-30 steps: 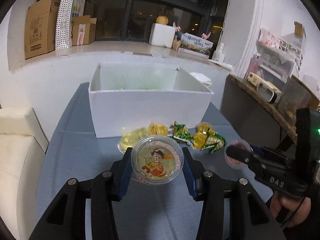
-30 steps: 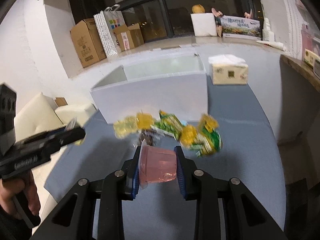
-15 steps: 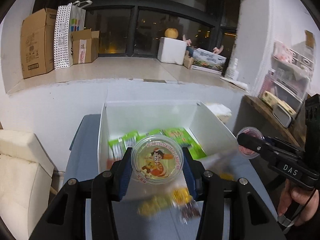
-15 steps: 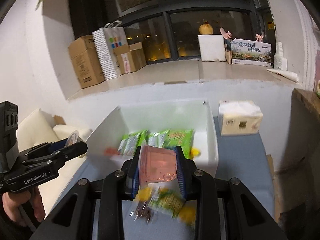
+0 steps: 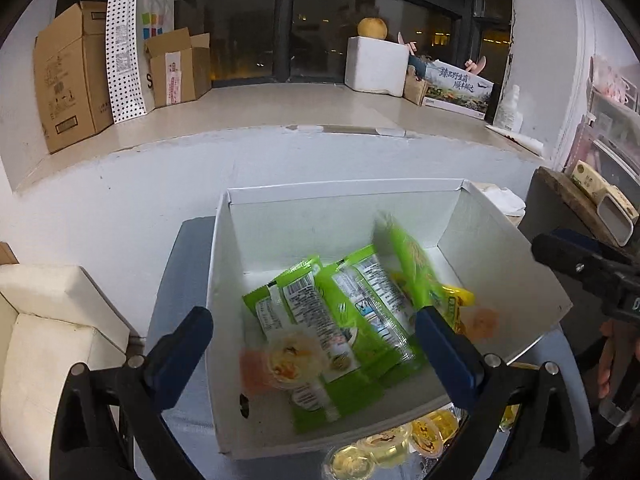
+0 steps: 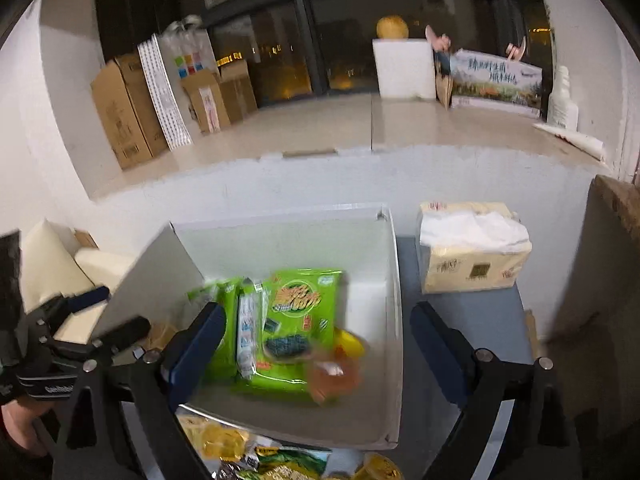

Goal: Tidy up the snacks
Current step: 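Carry both jelly cups over the white box and open both grippers, then grasp the green garlic seaweed packet with the right gripper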

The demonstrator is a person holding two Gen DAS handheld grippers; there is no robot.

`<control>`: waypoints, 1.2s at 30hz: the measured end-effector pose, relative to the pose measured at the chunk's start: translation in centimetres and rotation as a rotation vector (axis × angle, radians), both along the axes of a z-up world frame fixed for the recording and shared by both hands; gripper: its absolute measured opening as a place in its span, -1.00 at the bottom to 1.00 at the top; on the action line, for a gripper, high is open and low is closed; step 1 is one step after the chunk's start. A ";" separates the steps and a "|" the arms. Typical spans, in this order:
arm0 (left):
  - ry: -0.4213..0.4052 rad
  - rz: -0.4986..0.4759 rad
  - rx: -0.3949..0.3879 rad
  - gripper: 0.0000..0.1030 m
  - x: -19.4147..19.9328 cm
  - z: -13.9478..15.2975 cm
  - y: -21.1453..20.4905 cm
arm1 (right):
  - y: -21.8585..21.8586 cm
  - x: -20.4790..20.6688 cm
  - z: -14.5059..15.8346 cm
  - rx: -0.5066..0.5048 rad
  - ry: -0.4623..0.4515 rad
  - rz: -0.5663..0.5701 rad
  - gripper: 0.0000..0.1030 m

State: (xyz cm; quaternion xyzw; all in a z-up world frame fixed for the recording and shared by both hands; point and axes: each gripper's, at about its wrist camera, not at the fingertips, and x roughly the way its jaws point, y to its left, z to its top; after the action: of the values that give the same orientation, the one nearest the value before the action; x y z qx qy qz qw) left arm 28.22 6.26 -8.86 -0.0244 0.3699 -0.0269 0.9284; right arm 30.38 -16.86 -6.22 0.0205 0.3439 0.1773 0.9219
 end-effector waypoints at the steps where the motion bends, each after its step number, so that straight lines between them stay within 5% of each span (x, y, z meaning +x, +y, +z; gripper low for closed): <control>1: 0.000 0.000 0.000 1.00 -0.1 0.0 0.0 | 0.1 -0.2 0.1 -0.005 -0.004 0.001 0.87; 11: -0.022 -0.008 -0.019 1.00 -2.5 1.7 -0.4 | -0.4 -3.8 2.7 0.023 -0.074 0.040 1.00; 19: -0.103 -0.029 -0.023 1.00 -9.7 4.0 -2.3 | -1.7 -10.6 2.6 0.028 -0.075 0.092 1.00; 23: -0.123 -0.046 -0.039 1.00 -14.3 3.6 -3.5 | -3.0 -15.2 0.9 -0.030 -0.087 0.039 1.00; 29: -0.085 -0.046 -0.090 1.00 -20.6 0.5 -4.4 | -6.4 -20.6 -4.7 0.050 0.003 -0.043 1.00; 36: -0.012 -0.023 -0.187 1.00 -23.6 -2.4 -4.0 | -7.9 -20.2 -8.8 0.063 0.122 -0.097 1.00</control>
State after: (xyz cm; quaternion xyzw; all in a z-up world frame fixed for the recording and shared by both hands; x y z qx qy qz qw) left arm 4.65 2.30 -11.27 -0.1067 0.3606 -0.0721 0.9238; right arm 10.20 -24.74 -15.01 0.0772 0.3923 0.1417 0.9056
